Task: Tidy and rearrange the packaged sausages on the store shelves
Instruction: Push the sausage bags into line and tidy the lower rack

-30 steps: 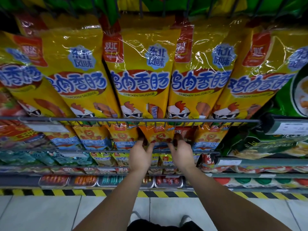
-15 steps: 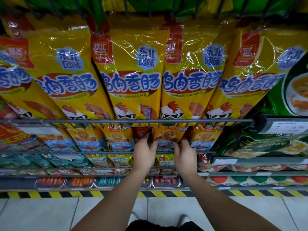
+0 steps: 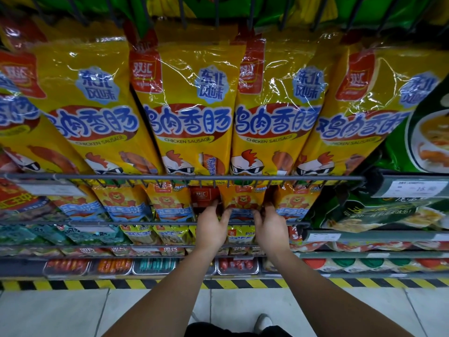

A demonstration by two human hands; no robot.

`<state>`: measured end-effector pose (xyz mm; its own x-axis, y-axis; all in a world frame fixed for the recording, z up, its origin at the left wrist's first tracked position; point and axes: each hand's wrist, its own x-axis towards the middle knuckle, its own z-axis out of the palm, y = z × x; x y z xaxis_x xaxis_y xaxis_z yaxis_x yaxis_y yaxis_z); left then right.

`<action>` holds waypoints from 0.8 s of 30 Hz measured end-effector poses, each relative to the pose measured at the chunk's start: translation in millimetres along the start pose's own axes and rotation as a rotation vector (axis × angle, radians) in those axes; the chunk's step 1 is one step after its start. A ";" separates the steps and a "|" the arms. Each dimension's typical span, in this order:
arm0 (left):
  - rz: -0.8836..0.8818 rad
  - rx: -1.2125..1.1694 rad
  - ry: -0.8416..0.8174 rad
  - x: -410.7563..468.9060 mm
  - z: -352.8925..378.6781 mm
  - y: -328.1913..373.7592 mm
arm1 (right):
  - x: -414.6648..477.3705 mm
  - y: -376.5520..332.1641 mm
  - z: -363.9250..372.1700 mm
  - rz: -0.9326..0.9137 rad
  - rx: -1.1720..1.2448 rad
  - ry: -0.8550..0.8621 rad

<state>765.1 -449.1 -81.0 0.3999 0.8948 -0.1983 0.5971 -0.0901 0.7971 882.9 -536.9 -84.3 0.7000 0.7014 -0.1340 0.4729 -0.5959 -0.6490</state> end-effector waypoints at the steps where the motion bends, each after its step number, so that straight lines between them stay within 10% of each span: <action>1: -0.002 0.002 0.001 1.3 -0.1 0.6 | 1.5 -0.3 -0.7 0.012 -0.021 -0.015; 17: -0.088 0.022 -0.077 9.8 -7.9 6.1 | 1.3 -1.0 -4.3 0.044 -0.026 -0.066; 24: -0.021 0.101 -0.051 1.3 -36.6 -10.0 | -22.6 13.3 0.1 -0.060 0.019 0.180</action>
<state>734.2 -431.0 -68.3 0.4198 0.8739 -0.2449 0.6719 -0.1179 0.7312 873.3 -560.7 -90.0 0.7560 0.6533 0.0405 0.5079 -0.5464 -0.6659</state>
